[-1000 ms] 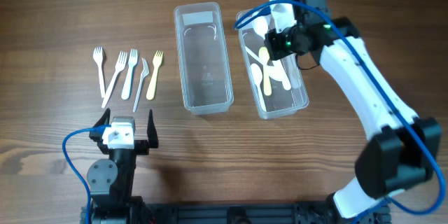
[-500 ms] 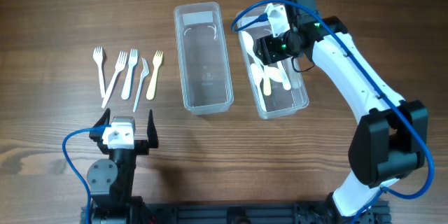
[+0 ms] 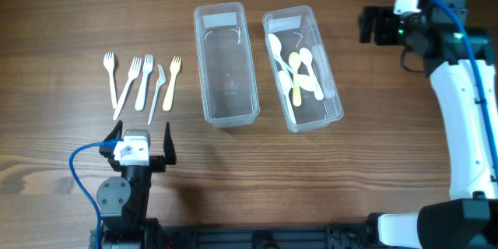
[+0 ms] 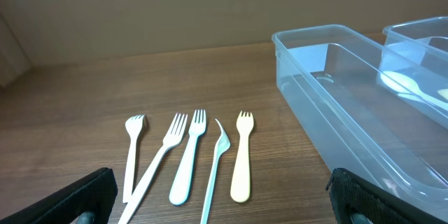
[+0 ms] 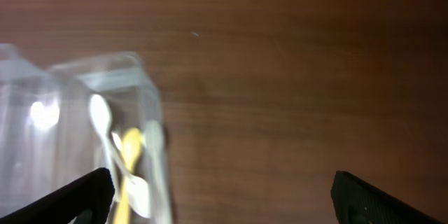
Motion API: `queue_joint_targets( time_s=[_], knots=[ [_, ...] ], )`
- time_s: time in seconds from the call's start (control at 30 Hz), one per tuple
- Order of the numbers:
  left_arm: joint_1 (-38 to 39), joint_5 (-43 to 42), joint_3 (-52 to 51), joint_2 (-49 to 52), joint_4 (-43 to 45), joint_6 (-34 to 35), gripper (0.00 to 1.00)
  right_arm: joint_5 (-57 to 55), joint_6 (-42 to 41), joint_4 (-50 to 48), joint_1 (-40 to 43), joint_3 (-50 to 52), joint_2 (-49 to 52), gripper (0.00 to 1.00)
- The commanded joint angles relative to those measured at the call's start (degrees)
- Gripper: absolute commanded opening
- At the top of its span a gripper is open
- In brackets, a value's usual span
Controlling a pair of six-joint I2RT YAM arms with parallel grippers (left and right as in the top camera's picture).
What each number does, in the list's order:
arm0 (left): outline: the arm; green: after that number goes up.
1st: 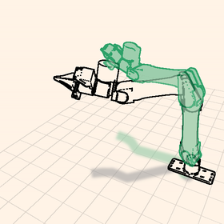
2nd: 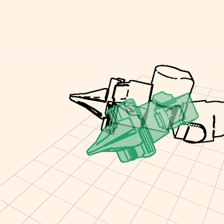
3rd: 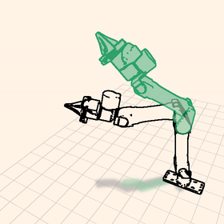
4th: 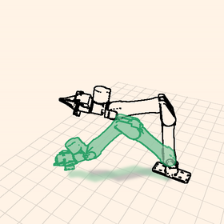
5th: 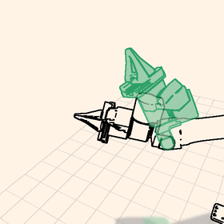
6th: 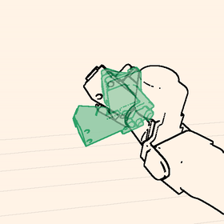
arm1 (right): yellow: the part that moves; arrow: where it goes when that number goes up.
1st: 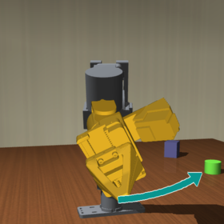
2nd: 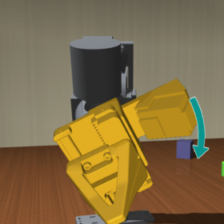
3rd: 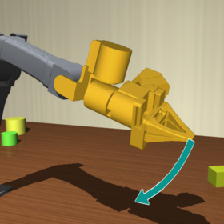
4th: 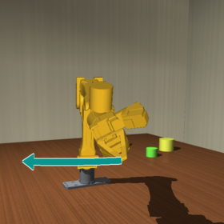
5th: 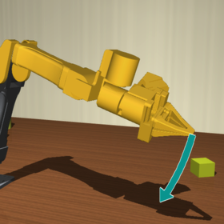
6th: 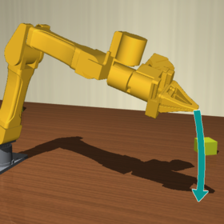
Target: Pack container
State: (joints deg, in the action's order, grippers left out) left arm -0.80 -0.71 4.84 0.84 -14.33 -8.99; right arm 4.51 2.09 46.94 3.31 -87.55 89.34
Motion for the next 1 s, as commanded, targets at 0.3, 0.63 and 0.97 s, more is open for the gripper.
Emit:
queue_joint_targets(
  time_s=[0.3, 0.63, 0.97],
  knots=[
    [0.1, -0.1, -0.5, -0.3, 0.2, -1.1, 1.00, -1.1, -0.6, 0.5, 5.2, -0.5, 0.1, 1.00],
    [0.1, -1.2, -0.5, -0.2, 0.2, -1.1, 1.00, -1.1, -0.6, 0.5, 5.2, -0.5, 0.1, 1.00],
    [0.1, -7.9, 1.2, 1.0, -0.2, 3.7, 1.00, -1.1, -0.6, 0.5, 5.2, -0.5, 0.1, 1.00]
  ],
)
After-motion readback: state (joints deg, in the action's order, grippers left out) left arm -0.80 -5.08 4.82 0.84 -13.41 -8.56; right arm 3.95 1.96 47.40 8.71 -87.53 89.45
